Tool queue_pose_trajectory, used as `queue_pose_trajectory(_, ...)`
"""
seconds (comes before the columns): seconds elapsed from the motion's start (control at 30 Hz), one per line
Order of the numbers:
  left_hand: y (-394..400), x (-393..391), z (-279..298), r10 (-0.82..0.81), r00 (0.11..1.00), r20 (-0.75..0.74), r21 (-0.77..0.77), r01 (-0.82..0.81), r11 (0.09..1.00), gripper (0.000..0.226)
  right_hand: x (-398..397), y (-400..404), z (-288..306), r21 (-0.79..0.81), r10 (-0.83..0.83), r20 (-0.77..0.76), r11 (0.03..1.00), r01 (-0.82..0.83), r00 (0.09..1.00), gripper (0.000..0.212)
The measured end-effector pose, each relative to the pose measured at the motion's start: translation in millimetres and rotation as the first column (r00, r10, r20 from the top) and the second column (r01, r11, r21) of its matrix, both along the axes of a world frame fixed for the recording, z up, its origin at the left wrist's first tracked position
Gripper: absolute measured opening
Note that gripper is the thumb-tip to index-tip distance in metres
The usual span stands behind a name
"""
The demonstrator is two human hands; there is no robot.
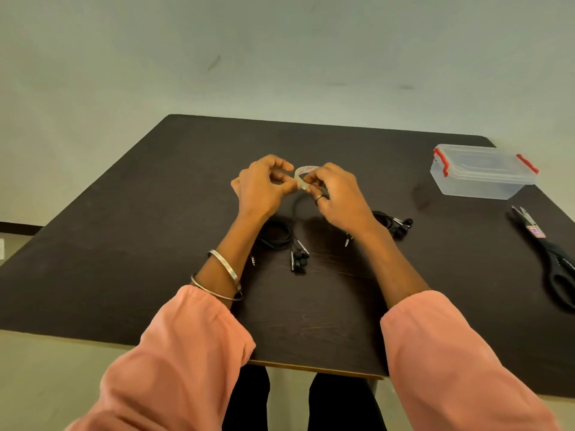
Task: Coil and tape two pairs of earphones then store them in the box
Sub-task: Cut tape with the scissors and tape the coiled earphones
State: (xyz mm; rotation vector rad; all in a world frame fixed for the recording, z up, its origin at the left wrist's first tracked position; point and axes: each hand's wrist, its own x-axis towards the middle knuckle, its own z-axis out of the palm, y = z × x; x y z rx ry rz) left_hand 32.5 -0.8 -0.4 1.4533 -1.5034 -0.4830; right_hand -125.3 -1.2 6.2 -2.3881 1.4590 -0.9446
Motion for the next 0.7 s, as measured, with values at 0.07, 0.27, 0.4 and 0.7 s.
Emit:
queue_pose_trajectory(0.07, -1.5, 11.1, -2.5, -0.063, 0.998, -0.01, 0.057, 0.064, 0.996, 0.019, 2.3, 0.1, -1.1, 0.024, 0.019, -0.009, 1.0, -0.019, 1.0, 0.023)
queue_pose_trajectory(0.27, 5.8, 32.4, -2.2, -0.232, 0.959, -0.163, 0.168, 0.259, 0.951, 0.016, -0.2, 6.0, 0.1, 0.117, 0.097, 0.037, 0.988, -0.101, 0.995, 0.022)
queue_pose_trajectory(0.4, 6.3, 33.6, 0.3, -0.286, 0.94, -0.185, 0.21, 0.322, 0.923, 0.013, -0.7, 7.1, -2.0, 0.121, 0.1, 0.079, 0.987, -0.109, 0.992, 0.023)
queue_pose_trajectory(0.7, 5.9, 30.9, -3.0, -0.246, 0.925, -0.291, 0.199, 0.31, 0.93, 0.013, -4.5, 5.7, -4.9, 0.111, 0.09, 0.086, 0.989, -0.1, 0.992, 0.021)
